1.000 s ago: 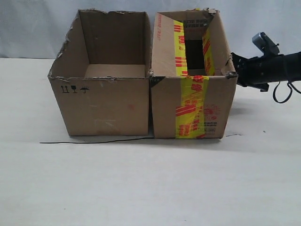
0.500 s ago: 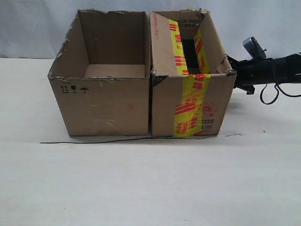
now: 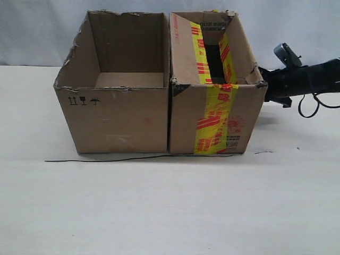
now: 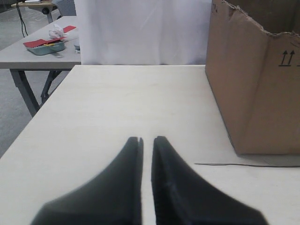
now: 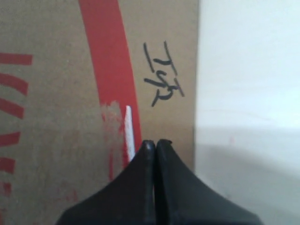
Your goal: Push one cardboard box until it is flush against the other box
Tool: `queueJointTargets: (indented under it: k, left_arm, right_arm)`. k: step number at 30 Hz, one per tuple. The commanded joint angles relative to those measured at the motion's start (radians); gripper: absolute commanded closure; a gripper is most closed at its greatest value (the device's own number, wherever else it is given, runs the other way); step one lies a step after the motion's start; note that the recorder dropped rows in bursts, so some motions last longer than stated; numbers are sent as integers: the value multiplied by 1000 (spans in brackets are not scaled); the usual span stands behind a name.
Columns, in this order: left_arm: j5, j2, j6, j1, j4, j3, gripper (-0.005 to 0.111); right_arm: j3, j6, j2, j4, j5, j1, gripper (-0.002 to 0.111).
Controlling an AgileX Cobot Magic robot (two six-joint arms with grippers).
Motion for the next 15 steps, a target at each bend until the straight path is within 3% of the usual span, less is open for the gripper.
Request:
queueJointTargets:
  k: [1, 15]
  left_arm:
    - [-16, -1, -5, -1, 5, 2, 107]
    - [-16, -1, -5, -1, 5, 2, 107]
  right_arm:
    - [-3, 42, -40, -113, -53, 9, 108]
    - [-3, 117, -78, -116, -69, -94, 108]
